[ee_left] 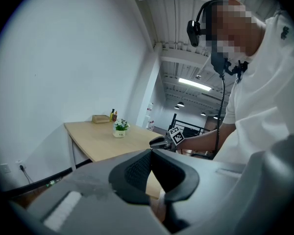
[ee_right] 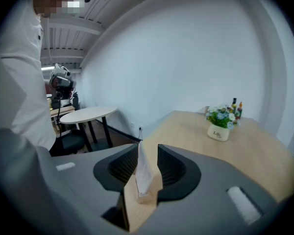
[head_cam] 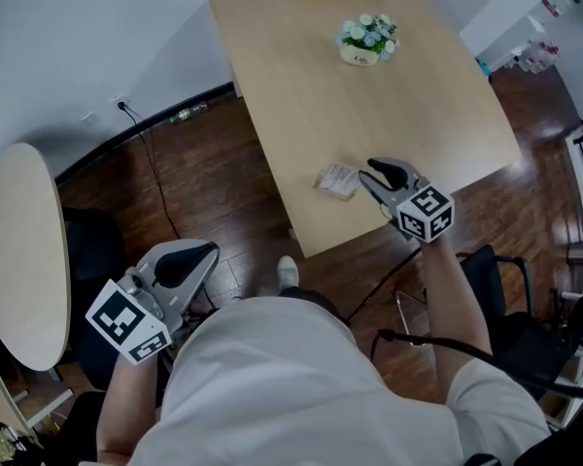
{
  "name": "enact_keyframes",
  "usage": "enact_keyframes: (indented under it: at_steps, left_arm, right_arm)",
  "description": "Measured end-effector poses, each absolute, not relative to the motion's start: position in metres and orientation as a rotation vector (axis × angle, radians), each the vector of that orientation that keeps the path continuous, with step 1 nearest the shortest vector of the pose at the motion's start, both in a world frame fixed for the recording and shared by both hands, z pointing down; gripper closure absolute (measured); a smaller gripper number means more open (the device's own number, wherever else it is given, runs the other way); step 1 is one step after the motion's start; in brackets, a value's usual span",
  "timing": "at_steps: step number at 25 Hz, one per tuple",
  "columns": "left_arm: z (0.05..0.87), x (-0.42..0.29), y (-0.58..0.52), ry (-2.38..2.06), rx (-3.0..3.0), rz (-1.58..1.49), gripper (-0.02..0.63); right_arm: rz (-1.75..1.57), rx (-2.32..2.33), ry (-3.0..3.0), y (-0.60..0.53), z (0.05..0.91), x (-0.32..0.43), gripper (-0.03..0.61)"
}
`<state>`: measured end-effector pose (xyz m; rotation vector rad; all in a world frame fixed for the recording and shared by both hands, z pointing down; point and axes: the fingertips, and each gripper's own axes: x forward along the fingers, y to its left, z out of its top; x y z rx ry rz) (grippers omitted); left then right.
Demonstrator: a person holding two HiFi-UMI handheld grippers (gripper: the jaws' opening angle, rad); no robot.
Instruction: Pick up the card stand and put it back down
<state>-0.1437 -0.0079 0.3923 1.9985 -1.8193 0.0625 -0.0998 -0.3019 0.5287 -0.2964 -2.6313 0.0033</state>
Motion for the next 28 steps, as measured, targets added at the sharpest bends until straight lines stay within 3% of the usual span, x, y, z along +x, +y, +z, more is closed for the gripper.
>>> enact_keyframes:
  at_steps: [8,20,28]
  left_arm:
    - [0.398,-0.147,0.048,-1.75,2.112,0.055,0.612]
    - [0.421,-0.116,0.14,-1.608,2.206,0.019,0.612]
    - [0.427,-0.085,0.154,-1.509,2.287,0.017,0.612]
  right_arm:
    - [0.022,0.119,-2.727,-0.237,0.483,-0.038,0.456]
    - [0.115,0.175,-2.719,-0.028,0.457,0.028,0.479]
    - [0.07,0.223,-2.712,0.03,0.436,0.064,0.471]
